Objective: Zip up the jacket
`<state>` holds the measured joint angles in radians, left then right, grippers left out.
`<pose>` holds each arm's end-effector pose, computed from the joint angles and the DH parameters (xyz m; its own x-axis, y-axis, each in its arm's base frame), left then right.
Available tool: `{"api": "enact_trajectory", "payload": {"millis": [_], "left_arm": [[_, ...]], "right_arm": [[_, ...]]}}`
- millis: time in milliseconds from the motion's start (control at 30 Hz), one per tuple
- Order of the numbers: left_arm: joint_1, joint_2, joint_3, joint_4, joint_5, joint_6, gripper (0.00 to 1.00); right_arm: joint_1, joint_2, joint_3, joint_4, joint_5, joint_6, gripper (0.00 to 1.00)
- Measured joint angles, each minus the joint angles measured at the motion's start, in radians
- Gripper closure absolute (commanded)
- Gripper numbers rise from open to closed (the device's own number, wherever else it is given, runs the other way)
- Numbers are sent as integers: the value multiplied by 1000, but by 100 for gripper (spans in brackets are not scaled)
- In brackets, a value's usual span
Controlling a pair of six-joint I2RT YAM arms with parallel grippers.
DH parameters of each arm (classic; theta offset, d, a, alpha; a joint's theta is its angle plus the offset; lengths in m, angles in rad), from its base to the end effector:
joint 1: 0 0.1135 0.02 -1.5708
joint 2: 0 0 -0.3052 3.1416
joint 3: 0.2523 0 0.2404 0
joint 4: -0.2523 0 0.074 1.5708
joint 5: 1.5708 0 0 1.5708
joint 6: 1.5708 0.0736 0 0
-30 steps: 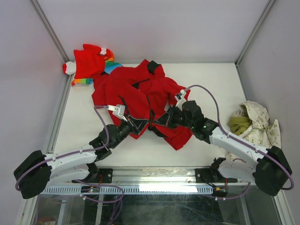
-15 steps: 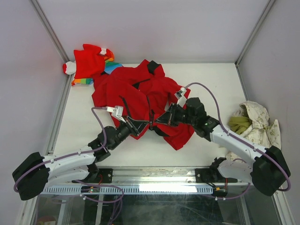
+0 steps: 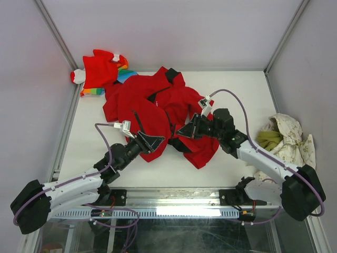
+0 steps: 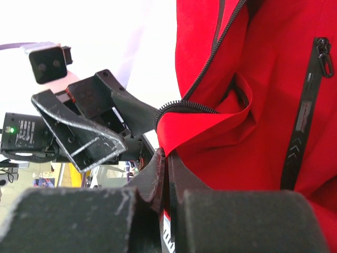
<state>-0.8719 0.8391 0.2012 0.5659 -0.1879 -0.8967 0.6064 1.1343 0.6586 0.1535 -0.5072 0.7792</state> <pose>0.1294 -0.1326 0.2396 -0.5228 -0.5709 -0.6331 0.3585 0.5266 -0.7709 0.1905 0.1756 0.2930 -0.8012 0.1918 -0.5668 -0.4409 0.4510 0.7760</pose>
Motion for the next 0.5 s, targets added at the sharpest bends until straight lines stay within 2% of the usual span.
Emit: {"api": "enact_trajectory", "payload": {"millis": [267,500], "left_arm": [[179,48,1,11,167,-132,28],[192,238,17,95,330,-192,26]], "right_arm": [[0,-2,-24,13,-35,-29,100],[0,4,-61,32,-51,-31,100]]}}
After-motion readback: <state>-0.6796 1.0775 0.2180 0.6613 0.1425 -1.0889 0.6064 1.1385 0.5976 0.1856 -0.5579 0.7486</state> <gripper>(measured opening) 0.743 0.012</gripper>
